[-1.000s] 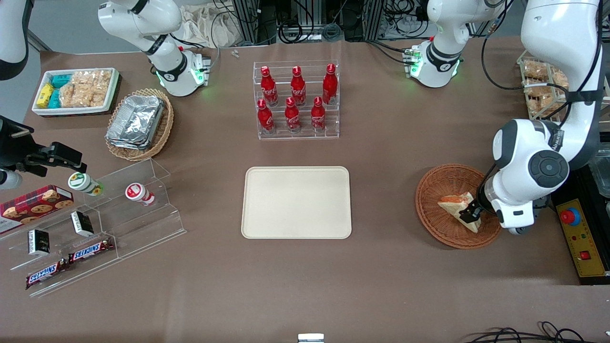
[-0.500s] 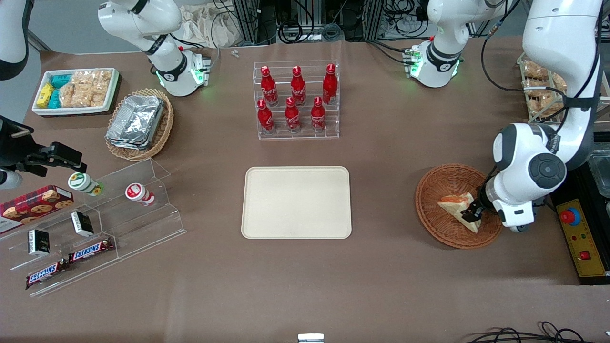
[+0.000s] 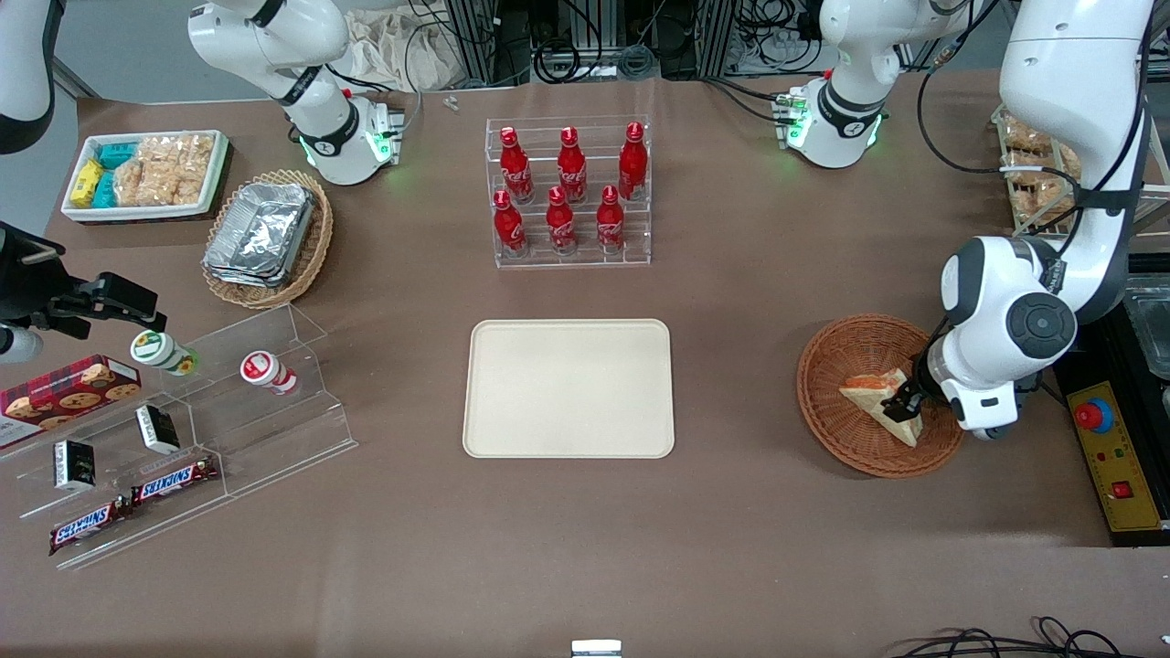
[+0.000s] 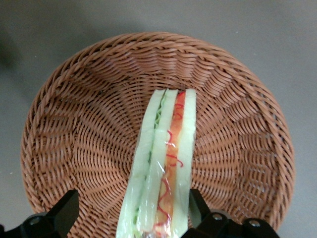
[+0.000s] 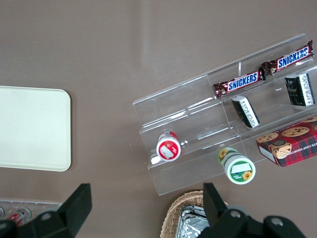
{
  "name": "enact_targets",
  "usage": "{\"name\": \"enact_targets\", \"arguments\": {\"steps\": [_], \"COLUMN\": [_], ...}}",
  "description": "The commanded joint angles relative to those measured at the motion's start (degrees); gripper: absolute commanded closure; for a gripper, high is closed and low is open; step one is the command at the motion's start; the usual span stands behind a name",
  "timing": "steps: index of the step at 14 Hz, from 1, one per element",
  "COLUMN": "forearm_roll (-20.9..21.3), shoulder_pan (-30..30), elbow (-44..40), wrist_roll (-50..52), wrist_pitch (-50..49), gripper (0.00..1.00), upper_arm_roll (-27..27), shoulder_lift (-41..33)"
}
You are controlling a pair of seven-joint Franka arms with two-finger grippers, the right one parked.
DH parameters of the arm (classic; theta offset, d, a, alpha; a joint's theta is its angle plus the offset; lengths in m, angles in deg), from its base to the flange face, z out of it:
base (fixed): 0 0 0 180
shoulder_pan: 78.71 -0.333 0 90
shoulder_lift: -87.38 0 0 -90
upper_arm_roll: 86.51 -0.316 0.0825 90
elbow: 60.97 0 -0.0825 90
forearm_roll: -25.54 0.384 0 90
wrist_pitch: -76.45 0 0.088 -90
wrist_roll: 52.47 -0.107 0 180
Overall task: Place sandwich from basket to tray
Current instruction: 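Lower the open left gripper around the sandwich and close it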
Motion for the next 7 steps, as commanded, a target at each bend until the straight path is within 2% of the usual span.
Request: {"name": "enact_targets", "arguments": {"steps": [1,2,4,5,6,7], "forearm_roll": [1.5,1.5,1.5,1.5,1.5,1.5], "shoulder_pan": [-0.1,-0.1,-0.1,0.0,0.0,0.1], "elbow": [3.2,3.1,3.1,3.1,3.1,3.0], "wrist_roll": [1.6,1.6,1.6,1.7,1.8,1.8], "wrist_pitch": [5.0,5.2,5.2,5.2,5.2,5.2], "gripper": [0.03,0.20,0.62,0.77,0.87,0.93], "upper_arm_roll": [-0.2,-0.2,-0.2,-0.2,-0.2,-0.2], "shoulder_lift": [-0.5,-0.5,-0.5,-0.5,-0.5,-0.5]}}
